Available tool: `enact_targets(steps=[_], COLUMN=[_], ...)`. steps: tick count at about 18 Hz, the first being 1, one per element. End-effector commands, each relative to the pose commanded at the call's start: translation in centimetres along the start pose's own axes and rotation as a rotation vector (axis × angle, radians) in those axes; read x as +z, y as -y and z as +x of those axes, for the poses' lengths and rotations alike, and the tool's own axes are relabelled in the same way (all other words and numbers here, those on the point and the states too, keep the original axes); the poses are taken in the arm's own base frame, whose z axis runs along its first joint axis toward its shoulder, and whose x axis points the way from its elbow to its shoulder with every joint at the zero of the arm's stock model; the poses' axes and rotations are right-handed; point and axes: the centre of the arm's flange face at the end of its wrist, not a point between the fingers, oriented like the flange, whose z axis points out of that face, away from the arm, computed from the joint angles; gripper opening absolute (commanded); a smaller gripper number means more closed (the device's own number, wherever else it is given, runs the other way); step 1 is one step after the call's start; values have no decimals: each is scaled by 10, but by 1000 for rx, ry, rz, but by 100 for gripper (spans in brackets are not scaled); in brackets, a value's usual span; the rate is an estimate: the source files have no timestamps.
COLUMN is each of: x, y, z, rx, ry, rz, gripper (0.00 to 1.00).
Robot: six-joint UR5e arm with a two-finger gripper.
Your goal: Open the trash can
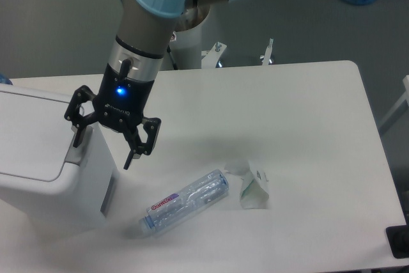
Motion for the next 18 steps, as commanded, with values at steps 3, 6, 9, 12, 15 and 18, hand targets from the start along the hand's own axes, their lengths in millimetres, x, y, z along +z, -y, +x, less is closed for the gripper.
enact_targets(steps=[3,6,9,12,15,18], x=[2,3,5,6,6,4], y=[0,1,0,0,0,2], z=[0,-1,-2,-3,-3,-2], rx=[3,7,4,4,5,7], ry=[-1,3,3,1,2,3], rz=[0,5,4,4,6,9], gripper=[100,100,100,100,100,100])
